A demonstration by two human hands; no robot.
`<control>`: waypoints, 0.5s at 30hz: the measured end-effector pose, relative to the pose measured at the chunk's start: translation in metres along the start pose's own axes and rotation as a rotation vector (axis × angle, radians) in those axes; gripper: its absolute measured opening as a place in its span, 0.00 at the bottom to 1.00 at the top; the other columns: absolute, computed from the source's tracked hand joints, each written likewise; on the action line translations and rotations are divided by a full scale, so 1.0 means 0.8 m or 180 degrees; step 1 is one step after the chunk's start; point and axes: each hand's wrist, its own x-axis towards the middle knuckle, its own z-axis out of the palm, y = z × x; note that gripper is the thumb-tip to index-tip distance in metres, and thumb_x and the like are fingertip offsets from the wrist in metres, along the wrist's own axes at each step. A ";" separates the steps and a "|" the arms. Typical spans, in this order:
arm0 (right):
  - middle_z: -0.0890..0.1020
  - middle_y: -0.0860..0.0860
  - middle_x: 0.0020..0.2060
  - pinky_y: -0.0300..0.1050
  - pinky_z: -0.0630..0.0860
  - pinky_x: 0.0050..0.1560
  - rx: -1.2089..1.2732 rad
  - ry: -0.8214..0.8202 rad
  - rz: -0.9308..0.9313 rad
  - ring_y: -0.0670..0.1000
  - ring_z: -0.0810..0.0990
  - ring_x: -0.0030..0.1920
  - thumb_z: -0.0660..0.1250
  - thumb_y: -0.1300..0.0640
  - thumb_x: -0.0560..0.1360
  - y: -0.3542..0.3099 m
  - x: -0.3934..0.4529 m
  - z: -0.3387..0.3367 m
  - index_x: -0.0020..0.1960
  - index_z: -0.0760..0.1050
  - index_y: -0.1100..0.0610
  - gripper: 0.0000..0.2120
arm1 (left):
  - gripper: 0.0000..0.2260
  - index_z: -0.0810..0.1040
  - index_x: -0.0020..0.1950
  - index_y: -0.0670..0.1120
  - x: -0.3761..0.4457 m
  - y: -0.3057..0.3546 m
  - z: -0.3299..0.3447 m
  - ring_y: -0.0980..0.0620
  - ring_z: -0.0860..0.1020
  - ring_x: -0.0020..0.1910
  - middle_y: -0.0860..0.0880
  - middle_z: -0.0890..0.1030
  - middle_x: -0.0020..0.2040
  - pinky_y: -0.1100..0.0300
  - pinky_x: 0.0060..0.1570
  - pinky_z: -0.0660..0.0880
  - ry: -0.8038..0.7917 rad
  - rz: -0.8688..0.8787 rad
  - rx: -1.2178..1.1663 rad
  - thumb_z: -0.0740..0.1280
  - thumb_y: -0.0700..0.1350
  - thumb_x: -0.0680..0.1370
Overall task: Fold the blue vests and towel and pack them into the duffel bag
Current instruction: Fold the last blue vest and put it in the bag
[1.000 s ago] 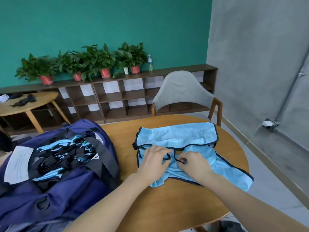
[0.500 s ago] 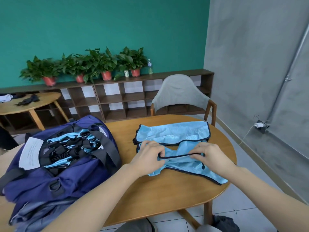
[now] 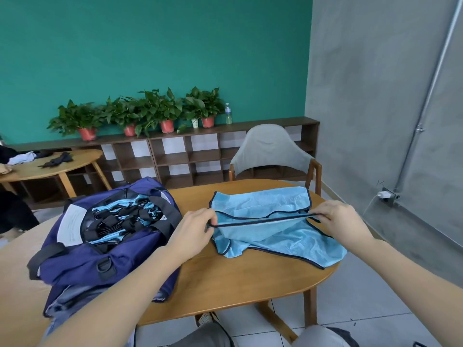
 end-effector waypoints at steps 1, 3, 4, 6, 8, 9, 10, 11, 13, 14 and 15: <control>0.86 0.47 0.46 0.48 0.79 0.54 -0.0050 0.0010 -0.0083 0.52 0.82 0.49 0.75 0.63 0.74 0.001 -0.008 -0.001 0.50 0.87 0.53 0.08 | 0.11 0.72 0.45 0.52 -0.010 0.000 0.000 0.54 0.72 0.41 0.59 0.74 0.43 0.63 0.45 0.66 0.0026 0.0083 0.0062 0.66 0.35 0.76; 0.86 0.47 0.45 0.52 0.82 0.51 -0.0195 -0.0027 -0.0304 0.53 0.83 0.47 0.77 0.64 0.72 0.007 -0.026 0.001 0.48 0.87 0.53 0.09 | 0.11 0.76 0.47 0.51 -0.033 -0.003 0.004 0.56 0.73 0.45 0.59 0.76 0.46 0.64 0.50 0.66 0.0022 0.0312 0.0260 0.66 0.33 0.75; 0.86 0.47 0.45 0.53 0.83 0.49 -0.0265 -0.0077 -0.0397 0.54 0.83 0.46 0.78 0.65 0.70 0.010 -0.037 0.003 0.48 0.87 0.53 0.10 | 0.11 0.77 0.47 0.50 -0.046 -0.008 0.008 0.56 0.74 0.46 0.58 0.77 0.46 0.63 0.52 0.67 -0.0008 0.0398 0.0356 0.67 0.33 0.74; 0.86 0.47 0.44 0.54 0.83 0.46 -0.0366 -0.0205 -0.0527 0.54 0.84 0.44 0.79 0.67 0.68 0.017 -0.060 0.010 0.47 0.87 0.53 0.12 | 0.11 0.78 0.46 0.50 -0.070 -0.019 0.020 0.55 0.76 0.47 0.57 0.78 0.45 0.59 0.50 0.70 -0.0134 0.0445 0.0498 0.69 0.34 0.72; 0.86 0.45 0.47 0.49 0.81 0.51 -0.0435 -0.0573 -0.0547 0.53 0.83 0.48 0.77 0.65 0.71 0.015 -0.082 0.016 0.50 0.87 0.50 0.12 | 0.09 0.78 0.47 0.51 -0.094 -0.022 0.031 0.54 0.77 0.48 0.57 0.78 0.45 0.59 0.50 0.71 -0.0445 0.0360 0.0517 0.68 0.37 0.73; 0.85 0.44 0.50 0.45 0.78 0.55 -0.0455 -0.0844 -0.0541 0.50 0.82 0.52 0.74 0.63 0.74 0.011 -0.092 0.018 0.53 0.86 0.49 0.12 | 0.08 0.79 0.48 0.51 -0.104 -0.021 0.036 0.54 0.78 0.50 0.57 0.79 0.47 0.61 0.51 0.69 -0.0606 0.0348 0.0504 0.66 0.39 0.75; 0.84 0.42 0.53 0.42 0.75 0.59 -0.0472 -0.1124 -0.0544 0.47 0.81 0.55 0.71 0.61 0.76 0.008 -0.100 0.021 0.55 0.85 0.47 0.12 | 0.08 0.80 0.51 0.52 -0.113 -0.021 0.040 0.55 0.77 0.52 0.57 0.79 0.49 0.63 0.52 0.68 -0.0763 0.0361 0.0491 0.65 0.41 0.76; 0.83 0.40 0.55 0.39 0.72 0.62 -0.0502 -0.1360 -0.0530 0.44 0.79 0.58 0.67 0.59 0.78 0.005 -0.106 0.024 0.58 0.83 0.46 0.13 | 0.09 0.81 0.53 0.53 -0.119 -0.020 0.043 0.56 0.77 0.53 0.58 0.80 0.51 0.63 0.53 0.68 -0.0882 0.0395 0.0495 0.63 0.44 0.77; 0.82 0.39 0.58 0.40 0.71 0.65 -0.0559 -0.1582 -0.0434 0.42 0.77 0.60 0.61 0.56 0.78 -0.004 -0.111 0.023 0.60 0.82 0.46 0.16 | 0.13 0.82 0.55 0.55 -0.125 -0.016 0.046 0.58 0.77 0.53 0.58 0.81 0.51 0.62 0.53 0.68 -0.0989 0.0452 0.0555 0.60 0.49 0.76; 0.81 0.39 0.60 0.40 0.70 0.65 -0.0565 -0.1570 -0.0364 0.42 0.76 0.61 0.60 0.55 0.78 -0.008 -0.110 0.022 0.61 0.81 0.46 0.17 | 0.15 0.83 0.55 0.56 -0.124 -0.015 0.047 0.58 0.78 0.52 0.58 0.81 0.51 0.62 0.52 0.68 -0.0990 0.0458 0.0558 0.58 0.51 0.75; 0.81 0.40 0.61 0.39 0.70 0.66 -0.0569 -0.1519 -0.0304 0.42 0.76 0.62 0.60 0.54 0.78 -0.011 -0.106 0.022 0.62 0.81 0.46 0.17 | 0.17 0.83 0.55 0.56 -0.121 -0.013 0.047 0.58 0.78 0.51 0.58 0.82 0.50 0.62 0.53 0.68 -0.0972 0.0452 0.0522 0.57 0.52 0.74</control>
